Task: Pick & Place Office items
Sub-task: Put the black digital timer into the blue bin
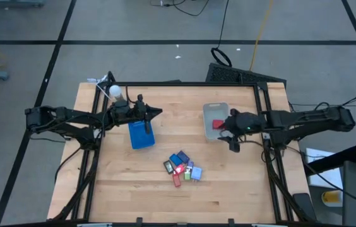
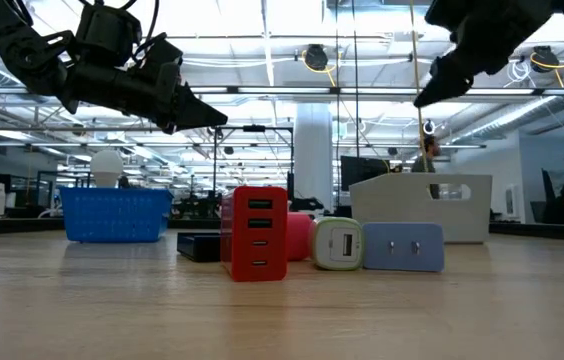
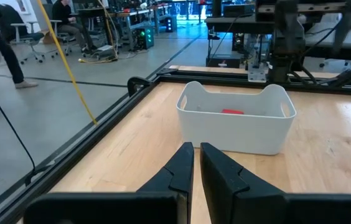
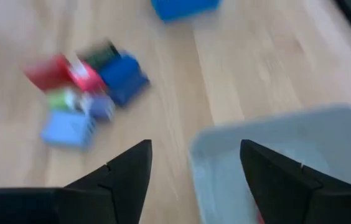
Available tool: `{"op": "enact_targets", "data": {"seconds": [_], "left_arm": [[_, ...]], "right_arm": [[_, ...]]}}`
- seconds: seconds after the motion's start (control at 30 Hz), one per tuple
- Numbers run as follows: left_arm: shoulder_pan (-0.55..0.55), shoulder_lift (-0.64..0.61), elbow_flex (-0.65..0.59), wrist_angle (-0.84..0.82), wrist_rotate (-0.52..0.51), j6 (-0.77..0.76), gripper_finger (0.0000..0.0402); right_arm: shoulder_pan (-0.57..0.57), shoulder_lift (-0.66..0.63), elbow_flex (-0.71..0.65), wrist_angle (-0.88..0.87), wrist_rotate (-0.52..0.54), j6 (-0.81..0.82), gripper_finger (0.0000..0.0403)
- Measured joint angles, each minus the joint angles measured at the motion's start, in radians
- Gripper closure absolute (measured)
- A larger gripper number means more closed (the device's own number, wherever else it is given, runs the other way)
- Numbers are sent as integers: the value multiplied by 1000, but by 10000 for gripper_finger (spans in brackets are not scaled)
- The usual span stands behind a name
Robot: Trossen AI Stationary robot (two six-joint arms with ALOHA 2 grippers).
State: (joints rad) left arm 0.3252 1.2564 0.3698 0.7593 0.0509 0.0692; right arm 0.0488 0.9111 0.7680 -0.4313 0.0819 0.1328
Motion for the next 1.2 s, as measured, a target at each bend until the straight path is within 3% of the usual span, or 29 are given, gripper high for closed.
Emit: {"op": "enact_targets", "data": {"seconds": [0.2, 0.37, 0.53, 0.73, 0.87, 1.1, 1.2], "left_arm": [[0, 0, 0, 0, 0, -18, 371], [0, 0, 0, 0, 1, -20, 371], [0, 0, 0, -3, 1, -23, 371], [0, 0, 0, -58, 0, -23, 371], [0, 0, 0, -92, 0, -45, 371], [-2, 0, 0, -65, 31, 15, 371], [-7, 0, 0, -46, 29, -53, 371]], "right_arm": [[23, -122, -265, 477, 0, 8, 215], [-5, -235, -478, 800, -1, -48, 305], [-55, -374, -639, 957, -26, -89, 392], [-63, -459, -749, 1047, -31, -132, 392], [-63, -458, -749, 996, -50, -172, 401], [-63, -456, -750, 1057, -162, -282, 396], [-66, -457, -751, 1103, -162, -337, 401]]}}
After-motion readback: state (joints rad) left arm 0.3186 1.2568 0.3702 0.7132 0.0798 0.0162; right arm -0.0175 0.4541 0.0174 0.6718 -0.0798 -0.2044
